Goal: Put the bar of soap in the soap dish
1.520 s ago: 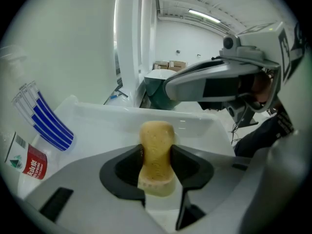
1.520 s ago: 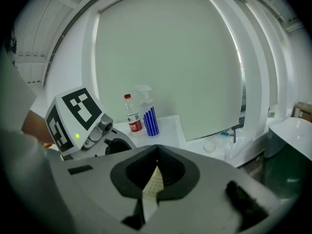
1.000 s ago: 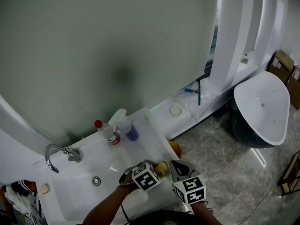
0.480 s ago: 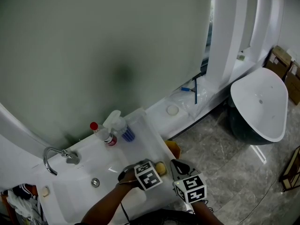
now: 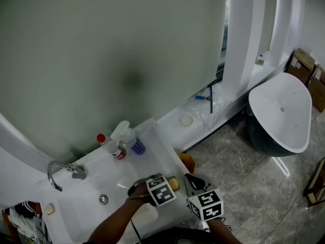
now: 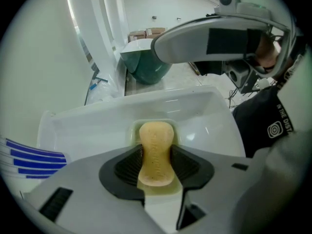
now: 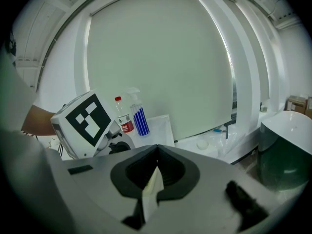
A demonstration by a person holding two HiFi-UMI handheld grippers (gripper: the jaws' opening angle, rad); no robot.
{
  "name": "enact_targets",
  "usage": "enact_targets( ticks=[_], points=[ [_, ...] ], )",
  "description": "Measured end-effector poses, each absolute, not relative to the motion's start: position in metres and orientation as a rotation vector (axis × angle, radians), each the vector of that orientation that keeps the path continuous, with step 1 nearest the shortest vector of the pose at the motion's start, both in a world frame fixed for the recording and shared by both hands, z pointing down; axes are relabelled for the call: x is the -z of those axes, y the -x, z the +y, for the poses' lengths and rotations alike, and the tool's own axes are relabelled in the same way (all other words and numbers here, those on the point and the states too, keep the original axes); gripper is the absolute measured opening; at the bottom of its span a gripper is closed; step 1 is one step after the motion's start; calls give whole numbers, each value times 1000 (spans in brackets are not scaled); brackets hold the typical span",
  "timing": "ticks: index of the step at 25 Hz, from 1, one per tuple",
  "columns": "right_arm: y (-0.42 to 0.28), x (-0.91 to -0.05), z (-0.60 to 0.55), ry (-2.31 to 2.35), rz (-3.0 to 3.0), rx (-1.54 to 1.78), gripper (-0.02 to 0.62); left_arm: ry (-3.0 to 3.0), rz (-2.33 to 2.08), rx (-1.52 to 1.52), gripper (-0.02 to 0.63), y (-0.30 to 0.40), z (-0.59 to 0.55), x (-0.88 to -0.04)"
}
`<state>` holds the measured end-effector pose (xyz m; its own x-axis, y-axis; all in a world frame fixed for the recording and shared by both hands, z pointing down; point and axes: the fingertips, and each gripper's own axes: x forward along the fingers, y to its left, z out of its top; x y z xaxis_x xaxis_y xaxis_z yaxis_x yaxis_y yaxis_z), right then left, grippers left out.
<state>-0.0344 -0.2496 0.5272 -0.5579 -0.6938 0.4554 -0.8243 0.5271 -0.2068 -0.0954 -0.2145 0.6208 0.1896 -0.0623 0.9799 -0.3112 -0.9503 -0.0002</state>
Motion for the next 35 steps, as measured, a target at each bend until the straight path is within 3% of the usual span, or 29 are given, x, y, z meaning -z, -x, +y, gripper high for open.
enact_targets(
  ticks=[31, 35],
  points=[
    [40, -523, -239, -1244, -2475, -576, 11, -2401, -435, -1776, 195, 98, -217, -599],
    [41, -523, -235, -1232, -2479, -576, 11, -2423, -526, -1744, 152, 102, -221, -596]
  ],
)
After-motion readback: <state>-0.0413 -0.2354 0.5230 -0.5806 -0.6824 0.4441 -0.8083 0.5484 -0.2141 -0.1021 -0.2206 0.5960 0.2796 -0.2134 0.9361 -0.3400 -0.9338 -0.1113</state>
